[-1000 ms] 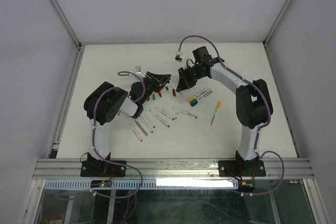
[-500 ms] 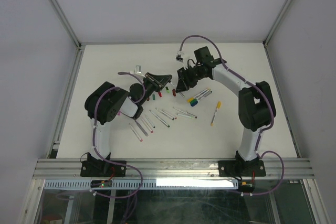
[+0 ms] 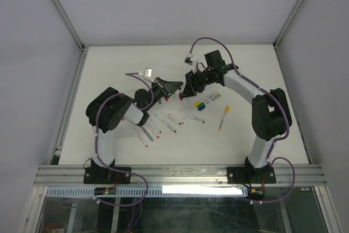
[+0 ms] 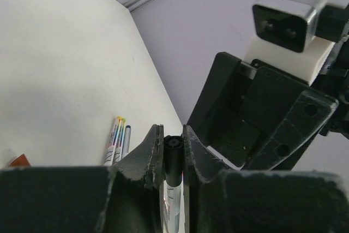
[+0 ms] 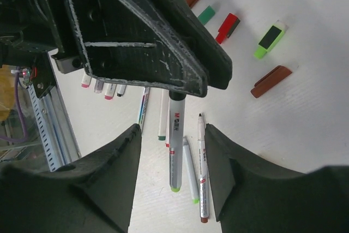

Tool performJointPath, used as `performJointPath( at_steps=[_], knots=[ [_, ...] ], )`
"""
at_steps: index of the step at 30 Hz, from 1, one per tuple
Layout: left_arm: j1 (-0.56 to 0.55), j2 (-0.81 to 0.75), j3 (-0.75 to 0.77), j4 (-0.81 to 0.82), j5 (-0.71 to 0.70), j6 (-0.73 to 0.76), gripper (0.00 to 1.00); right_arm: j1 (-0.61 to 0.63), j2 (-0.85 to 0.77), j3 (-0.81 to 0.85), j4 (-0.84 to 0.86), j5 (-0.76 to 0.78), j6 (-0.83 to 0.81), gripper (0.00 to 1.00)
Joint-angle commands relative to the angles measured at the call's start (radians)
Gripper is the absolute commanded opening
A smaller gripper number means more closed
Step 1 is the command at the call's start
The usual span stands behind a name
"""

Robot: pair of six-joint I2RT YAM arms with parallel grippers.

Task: Open the pen caps
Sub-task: Open the pen cap from the pen.

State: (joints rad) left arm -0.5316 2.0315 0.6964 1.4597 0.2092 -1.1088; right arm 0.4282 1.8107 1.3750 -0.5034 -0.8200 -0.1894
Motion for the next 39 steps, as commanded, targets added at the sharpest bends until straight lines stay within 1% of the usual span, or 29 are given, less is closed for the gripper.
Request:
performJointPath(
  at_steps=[1,3,5,11,12,13,18,21,24,27,31,34,37,39],
  knots=[
    [-0.008,-0.051,0.005,0.281,0.007,0.036,0.00,0.017,-0.050,-0.011,0.065,0.000,0.019,0.52],
    [-0.009,-0.044,0.017,0.281,0.022,0.018,0.00,0.029,-0.046,-0.019,0.076,0.015,0.022,0.52],
    [-0.010,-0.045,0.026,0.281,0.025,0.012,0.00,0.041,-0.041,-0.022,0.078,0.025,0.022,0.49],
    [0.006,-0.089,0.034,0.280,-0.017,0.025,0.00,0.042,-0.045,-0.021,0.078,0.025,0.020,0.07],
    [0.011,-0.095,0.039,0.281,-0.019,0.020,0.00,0.042,-0.046,-0.021,0.076,0.024,0.021,0.02],
    [0.025,-0.099,0.041,0.281,-0.026,0.012,0.00,0.042,-0.048,-0.019,0.074,0.021,0.020,0.00],
    [0.114,-0.124,0.049,0.280,-0.109,-0.027,0.00,0.034,-0.053,-0.020,0.050,0.016,0.000,0.00],
    [0.172,-0.138,0.120,0.256,-0.171,-0.012,0.00,0.033,-0.047,-0.026,0.046,0.041,-0.015,0.00],
    [0.215,-0.181,0.240,0.104,-0.210,0.037,0.00,0.031,-0.035,-0.016,0.025,0.045,-0.019,0.00],
    [0.234,-0.239,0.296,-0.027,-0.250,0.133,0.00,0.028,-0.052,-0.019,0.022,0.058,-0.022,0.00],
    [0.255,-0.326,0.259,-0.127,-0.288,0.221,0.00,0.022,-0.092,-0.028,0.000,0.075,-0.033,0.00],
    [0.271,-0.387,0.198,-0.161,-0.289,0.250,0.00,0.020,-0.143,-0.060,-0.024,0.101,-0.054,0.00],
    [0.272,-0.451,0.160,-0.230,-0.233,0.240,0.00,0.020,-0.203,-0.122,-0.006,0.175,-0.068,0.00],
    [0.270,-0.488,0.138,-0.309,-0.155,0.215,0.00,0.021,-0.224,-0.164,0.002,0.224,-0.086,0.00]
  ],
)
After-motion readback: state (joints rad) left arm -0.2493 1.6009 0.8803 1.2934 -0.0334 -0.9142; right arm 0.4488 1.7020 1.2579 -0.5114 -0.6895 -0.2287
